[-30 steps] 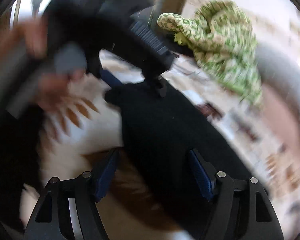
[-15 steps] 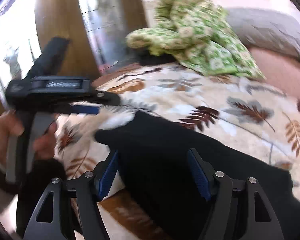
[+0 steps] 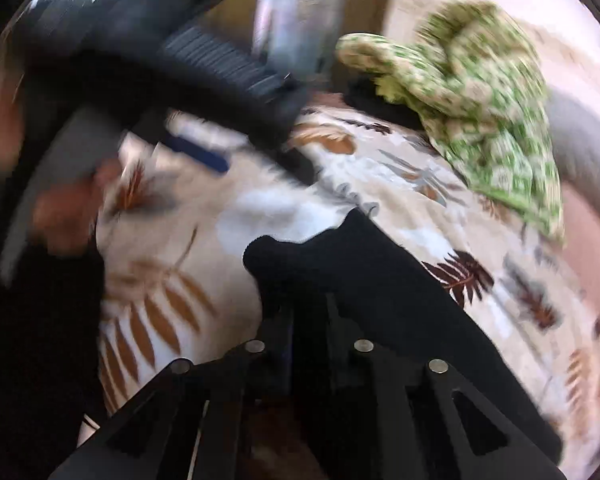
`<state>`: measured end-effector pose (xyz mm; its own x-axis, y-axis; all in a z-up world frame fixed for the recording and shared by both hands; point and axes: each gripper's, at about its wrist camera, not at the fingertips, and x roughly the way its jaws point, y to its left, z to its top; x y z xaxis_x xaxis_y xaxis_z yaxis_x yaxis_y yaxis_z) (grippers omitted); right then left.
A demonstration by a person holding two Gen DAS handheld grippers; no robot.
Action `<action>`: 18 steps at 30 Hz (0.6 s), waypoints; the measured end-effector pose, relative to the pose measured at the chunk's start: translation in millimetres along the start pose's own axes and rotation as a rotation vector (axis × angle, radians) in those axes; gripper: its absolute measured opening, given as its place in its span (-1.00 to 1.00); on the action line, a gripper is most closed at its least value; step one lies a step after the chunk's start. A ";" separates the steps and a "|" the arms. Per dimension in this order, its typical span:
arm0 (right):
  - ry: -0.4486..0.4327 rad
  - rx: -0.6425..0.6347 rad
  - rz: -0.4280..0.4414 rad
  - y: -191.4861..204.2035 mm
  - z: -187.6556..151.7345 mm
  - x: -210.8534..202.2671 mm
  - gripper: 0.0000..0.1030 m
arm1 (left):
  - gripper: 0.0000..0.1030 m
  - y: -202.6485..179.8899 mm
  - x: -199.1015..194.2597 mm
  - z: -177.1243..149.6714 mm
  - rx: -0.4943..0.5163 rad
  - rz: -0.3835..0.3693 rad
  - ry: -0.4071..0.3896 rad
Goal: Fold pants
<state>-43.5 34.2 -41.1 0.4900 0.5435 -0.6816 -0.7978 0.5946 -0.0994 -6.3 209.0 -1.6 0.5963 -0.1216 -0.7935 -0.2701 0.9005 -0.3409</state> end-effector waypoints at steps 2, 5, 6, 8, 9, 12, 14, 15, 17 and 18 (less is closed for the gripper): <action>-0.046 0.144 0.050 -20.6 5.7 -9.0 -0.87 | 0.63 0.9 -0.9 1.7 -0.003 0.013 -0.016; -0.069 0.299 0.105 -38.7 10.3 -10.1 -0.87 | 0.63 3.0 2.1 3.4 -0.020 0.007 -0.018; -0.051 0.326 0.118 -39.0 11.3 -3.0 -0.87 | 0.63 2.7 4.5 2.9 -0.024 0.004 -0.013; -0.013 0.341 0.131 -32.0 7.4 13.7 -0.86 | 0.63 -0.3 8.1 0.8 -0.017 0.008 -0.004; 0.019 0.342 0.135 -26.4 2.7 24.2 -0.74 | 0.63 -3.0 9.5 -1.0 -0.006 0.013 0.001; 0.005 0.354 0.153 -19.4 -7.1 19.9 -0.36 | 0.63 -13.0 9.7 -4.5 0.032 0.022 0.002; 0.003 0.349 0.211 -23.5 -8.0 7.1 -0.15 | 0.63 -21.6 6.0 -5.8 0.063 0.019 -0.010; -0.007 0.340 0.214 -26.0 -9.7 -3.8 -0.14 | 0.63 -27.0 3.6 -6.3 0.080 0.017 -0.019; -0.032 0.320 0.152 -36.5 -13.2 -26.6 -0.14 | 0.63 -38.7 0.2 -7.7 0.101 0.005 -0.034; -0.042 0.324 0.112 -44.5 -16.3 -37.5 -0.14 | 0.63 -42.6 0.4 -8.2 0.105 -0.003 -0.034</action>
<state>-32.1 -22.3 -23.0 0.4247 0.6360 -0.6443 -0.6982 0.6831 0.2142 -0.8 167.1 8.5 0.6230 -0.1116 -0.7742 -0.1888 0.9391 -0.2872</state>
